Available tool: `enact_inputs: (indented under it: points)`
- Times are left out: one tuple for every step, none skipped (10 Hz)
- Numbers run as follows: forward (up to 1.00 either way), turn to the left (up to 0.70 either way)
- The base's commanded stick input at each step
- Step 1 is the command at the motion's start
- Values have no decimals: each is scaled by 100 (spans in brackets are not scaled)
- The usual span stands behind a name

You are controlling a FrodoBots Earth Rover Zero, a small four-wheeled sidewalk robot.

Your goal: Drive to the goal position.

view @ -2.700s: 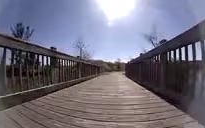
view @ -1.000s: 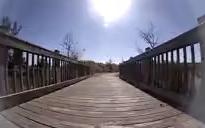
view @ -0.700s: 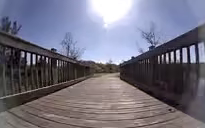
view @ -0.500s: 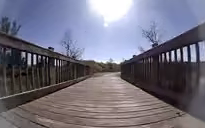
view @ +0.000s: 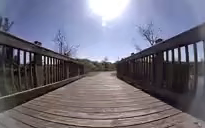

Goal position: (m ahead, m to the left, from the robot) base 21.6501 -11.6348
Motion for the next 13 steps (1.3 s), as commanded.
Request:
enact_inputs:
  points:
    - [70,0]
    - [70,0]
    - [70,0]
    - [70,0]
    - [70,0]
    - [70,0]
    - [70,0]
    - [70,0]
    - [70,0]
    - [70,0]
    - [70,0]
    - [70,0]
    - [70,0]
